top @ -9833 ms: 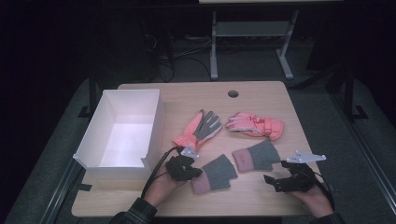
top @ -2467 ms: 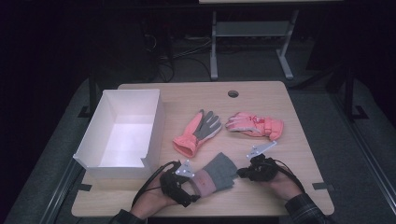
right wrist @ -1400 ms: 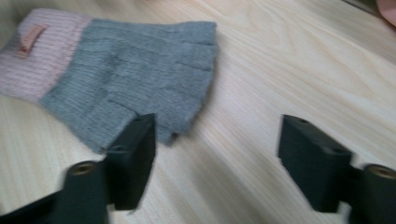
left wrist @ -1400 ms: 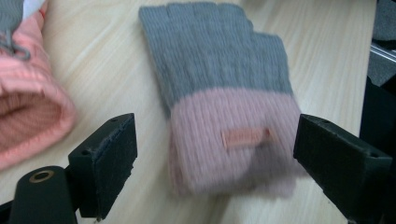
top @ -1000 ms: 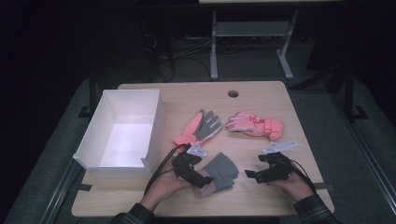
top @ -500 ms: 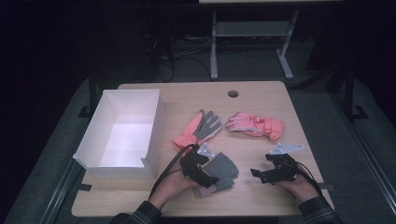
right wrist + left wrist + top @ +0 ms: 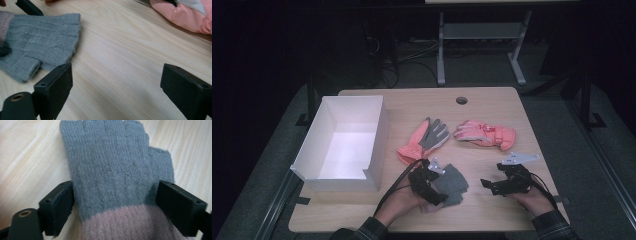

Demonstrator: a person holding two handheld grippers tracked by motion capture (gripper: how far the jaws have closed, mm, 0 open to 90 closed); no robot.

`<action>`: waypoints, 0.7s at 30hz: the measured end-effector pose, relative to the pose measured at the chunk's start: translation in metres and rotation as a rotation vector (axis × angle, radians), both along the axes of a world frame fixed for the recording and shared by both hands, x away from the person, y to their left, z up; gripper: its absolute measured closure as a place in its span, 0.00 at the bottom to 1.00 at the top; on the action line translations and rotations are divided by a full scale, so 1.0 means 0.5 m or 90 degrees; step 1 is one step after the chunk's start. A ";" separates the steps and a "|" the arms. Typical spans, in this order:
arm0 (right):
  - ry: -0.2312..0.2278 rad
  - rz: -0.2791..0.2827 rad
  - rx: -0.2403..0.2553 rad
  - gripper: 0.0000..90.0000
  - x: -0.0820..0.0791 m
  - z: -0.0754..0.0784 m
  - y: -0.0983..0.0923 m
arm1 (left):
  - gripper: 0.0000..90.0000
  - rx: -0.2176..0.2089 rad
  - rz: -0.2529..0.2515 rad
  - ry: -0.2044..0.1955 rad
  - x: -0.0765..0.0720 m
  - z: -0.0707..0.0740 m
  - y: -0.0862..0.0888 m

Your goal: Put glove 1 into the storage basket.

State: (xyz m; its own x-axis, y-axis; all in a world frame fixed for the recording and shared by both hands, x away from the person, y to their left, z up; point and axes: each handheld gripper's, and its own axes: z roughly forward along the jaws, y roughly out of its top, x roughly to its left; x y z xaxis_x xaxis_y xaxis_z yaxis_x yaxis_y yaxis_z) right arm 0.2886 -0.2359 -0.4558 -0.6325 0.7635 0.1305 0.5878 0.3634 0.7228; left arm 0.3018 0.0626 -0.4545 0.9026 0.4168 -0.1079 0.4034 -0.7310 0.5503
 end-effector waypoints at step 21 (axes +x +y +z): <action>-0.001 0.001 0.000 0.12 0.001 0.000 0.002 | 0.67 -0.028 -0.026 0.094 0.010 0.009 0.004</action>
State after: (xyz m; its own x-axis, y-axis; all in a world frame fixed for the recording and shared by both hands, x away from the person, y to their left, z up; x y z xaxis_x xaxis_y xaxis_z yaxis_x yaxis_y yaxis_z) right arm 0.2892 -0.2347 -0.4560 -0.6338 0.7625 0.1300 0.5866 0.3642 0.7234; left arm 0.3070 0.0645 -0.4499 0.8916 0.3724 -0.2578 0.4528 -0.7248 0.5193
